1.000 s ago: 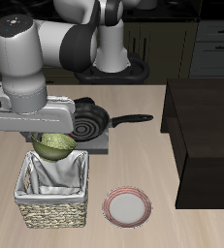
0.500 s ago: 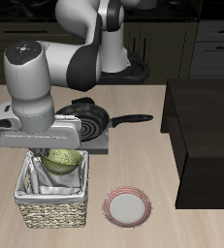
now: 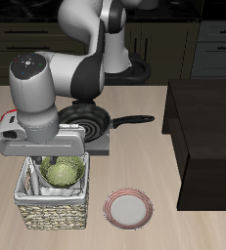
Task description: Place the green bowl in the basket
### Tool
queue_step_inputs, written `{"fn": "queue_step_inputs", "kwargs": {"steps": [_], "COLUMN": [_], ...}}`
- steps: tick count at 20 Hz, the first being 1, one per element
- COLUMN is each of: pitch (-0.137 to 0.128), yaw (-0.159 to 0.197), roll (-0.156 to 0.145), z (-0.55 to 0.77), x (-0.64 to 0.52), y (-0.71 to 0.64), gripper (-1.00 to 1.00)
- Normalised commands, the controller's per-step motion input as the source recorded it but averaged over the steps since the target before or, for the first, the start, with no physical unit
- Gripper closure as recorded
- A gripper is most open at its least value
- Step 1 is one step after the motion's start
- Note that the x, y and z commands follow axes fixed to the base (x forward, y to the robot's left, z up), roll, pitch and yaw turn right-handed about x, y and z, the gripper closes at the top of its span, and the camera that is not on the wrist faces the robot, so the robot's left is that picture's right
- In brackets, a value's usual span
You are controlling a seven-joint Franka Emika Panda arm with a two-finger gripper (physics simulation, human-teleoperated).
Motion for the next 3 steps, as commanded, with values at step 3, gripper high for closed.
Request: {"fn": "queue_step_inputs", "kwargs": {"steps": [3], "pitch": [0.001], "yaw": [0.020], "roll": [0.079], "z": [-0.01], "x": [-0.17], "y": [0.18], "gripper": [-1.00]}}
